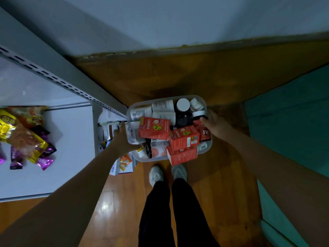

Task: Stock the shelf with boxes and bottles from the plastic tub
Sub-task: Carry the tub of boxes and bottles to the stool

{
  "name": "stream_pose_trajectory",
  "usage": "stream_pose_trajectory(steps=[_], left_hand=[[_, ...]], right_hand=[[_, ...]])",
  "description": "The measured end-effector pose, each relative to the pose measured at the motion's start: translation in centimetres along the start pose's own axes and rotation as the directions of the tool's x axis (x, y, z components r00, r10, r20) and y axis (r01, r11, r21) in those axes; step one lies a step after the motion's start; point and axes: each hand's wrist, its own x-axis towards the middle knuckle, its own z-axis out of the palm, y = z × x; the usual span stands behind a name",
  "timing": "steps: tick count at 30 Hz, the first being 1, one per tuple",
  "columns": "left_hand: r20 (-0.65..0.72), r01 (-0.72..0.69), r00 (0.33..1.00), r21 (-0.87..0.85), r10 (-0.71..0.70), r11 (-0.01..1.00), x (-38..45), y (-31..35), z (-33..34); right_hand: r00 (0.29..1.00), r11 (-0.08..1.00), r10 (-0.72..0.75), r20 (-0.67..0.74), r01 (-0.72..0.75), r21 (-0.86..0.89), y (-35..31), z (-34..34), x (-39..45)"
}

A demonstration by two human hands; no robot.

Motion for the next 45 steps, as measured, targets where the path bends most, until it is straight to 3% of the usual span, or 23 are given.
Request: stream_pose_trajectory(steps=[3, 6, 11, 18, 23, 30, 35, 41, 45], left_hand=[[-0.011, 0.094, 0.995, -0.096, -0.095, 0.991, -4.2, 4.6, -2.7], [-0.098, 0.13, 0.984, -0.154, -0.146, 0.979, -8.2, 7.8, -4.2], [-0.24, -0.06, 0.971, -0.175, 0.016, 0.983, -13.7, 13.0, -5.6], [-0.265, -0.258, 0.937, -0.079, 0.229, 0.963, -17.8, 22.3, -6.4], [-0.301, -0.325, 0.906, -0.042, 0.298, 0.945, -17.1, 29.0, -4.1], [-0.349, -0.196, 0.925, -0.094, 0.152, 0.976, -13.8, 38.4, 2.9], [-0.305, -0.171, 0.943, -0.096, 0.134, 0.981, -11.4, 41.4, 10.8], [-0.222, 0.017, 0.975, -0.012, -0.019, 1.0, -6.7, 39.1, 19.6], [-0.158, 0.09, 0.986, 0.207, -0.058, 0.974, -3.0, 34.4, 25.0]], right_hand=[[0.997, 0.993, 0.06, -0.05, -0.065, -0.098, -1.1, -1.2, -1.9], [0.993, 0.989, 0.011, -0.119, -0.028, -0.145, -2.5, -2.5, -4.8], [0.982, 0.989, -0.029, -0.189, 0.001, -0.148, -4.9, -5.4, -10.1], [0.939, 0.918, -0.285, -0.196, 0.208, -0.339, -7.9, -11.9, -14.9], [0.914, 0.874, -0.382, -0.138, 0.308, -0.377, -7.7, -18.4, -12.7], [0.923, 0.827, -0.379, 0.062, 0.368, -0.425, -4.1, -26.2, -5.4], [0.938, 0.828, -0.296, 0.183, 0.347, -0.44, 0.5, -27.6, -0.4], [0.908, 0.825, -0.268, 0.322, 0.389, -0.41, 5.5, -23.1, 6.3], [0.878, 0.801, -0.272, 0.393, 0.433, -0.413, 8.4, -17.9, 11.5]])
